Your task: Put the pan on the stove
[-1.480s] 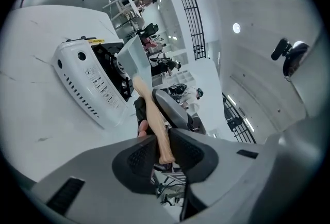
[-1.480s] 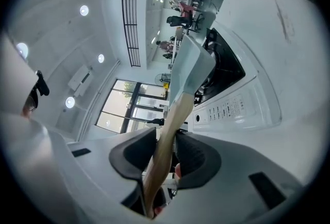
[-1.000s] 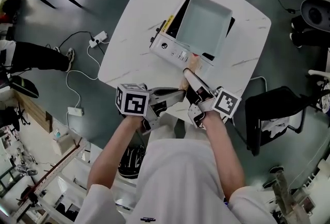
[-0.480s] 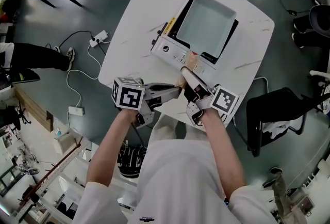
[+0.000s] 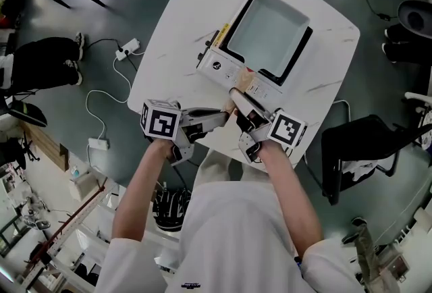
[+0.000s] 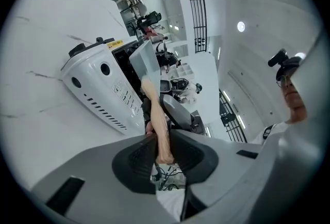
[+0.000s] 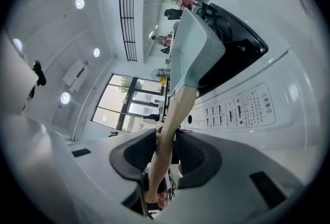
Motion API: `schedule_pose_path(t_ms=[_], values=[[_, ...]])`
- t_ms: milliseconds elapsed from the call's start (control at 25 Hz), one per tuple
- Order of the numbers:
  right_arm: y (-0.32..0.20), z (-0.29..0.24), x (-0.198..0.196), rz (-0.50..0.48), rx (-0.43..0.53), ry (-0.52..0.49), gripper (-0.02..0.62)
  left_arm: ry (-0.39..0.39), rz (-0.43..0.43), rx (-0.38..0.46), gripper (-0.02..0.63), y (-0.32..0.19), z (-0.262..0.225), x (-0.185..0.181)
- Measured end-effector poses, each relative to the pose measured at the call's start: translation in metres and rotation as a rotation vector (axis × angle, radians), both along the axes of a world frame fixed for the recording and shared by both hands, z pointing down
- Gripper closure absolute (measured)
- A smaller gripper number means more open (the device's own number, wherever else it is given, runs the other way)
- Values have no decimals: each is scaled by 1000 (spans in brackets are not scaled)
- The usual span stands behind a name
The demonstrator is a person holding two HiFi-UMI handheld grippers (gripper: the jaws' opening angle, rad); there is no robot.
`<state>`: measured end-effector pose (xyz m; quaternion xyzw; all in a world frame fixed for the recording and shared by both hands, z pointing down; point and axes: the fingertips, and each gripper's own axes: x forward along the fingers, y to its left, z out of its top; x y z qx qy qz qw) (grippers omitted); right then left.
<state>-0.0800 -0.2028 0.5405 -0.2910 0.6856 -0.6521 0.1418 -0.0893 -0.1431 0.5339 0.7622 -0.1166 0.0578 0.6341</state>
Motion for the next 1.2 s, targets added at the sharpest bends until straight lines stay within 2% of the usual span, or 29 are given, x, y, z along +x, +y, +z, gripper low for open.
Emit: schedule_pose_path(t_ms=[240, 320, 440, 520, 640, 800, 920, 1080, 1120, 1160, 1200], values=[[-2, -1, -1, -15, 26, 3, 469, -53, -38, 47, 516, -3, 1, -3], [-1, 0, 1, -27, 32, 26, 452, -67, -46, 63, 467, -2, 1, -2], [2, 1, 10, -27, 35, 58, 417, -97, -81, 112, 459, -4, -5, -4], [3, -2, 20, -7, 40, 62, 417, -129, -112, 152, 397, -6, -12, -7], [7, -9, 33, 23, 34, 65, 416, -210, -149, 238, 391, -6, -23, -14], [16, -23, 51, 32, 38, 65, 416, -363, -220, 399, 391, -8, -43, -22], [26, -40, 66, 12, 82, 142, 440, -454, -257, 514, 391, -6, -68, -22], [36, -72, 87, -15, 215, 265, 456, -528, -339, 606, 452, -1, -101, -19], [39, -80, 94, -14, 252, 306, 456, -537, -359, 613, 481, 1, -107, -17], [41, -89, 101, -10, 293, 348, 456, -537, -376, 614, 537, 4, -114, -14], [42, -100, 108, -5, 336, 387, 457, -527, -389, 612, 558, 7, -120, -8]])
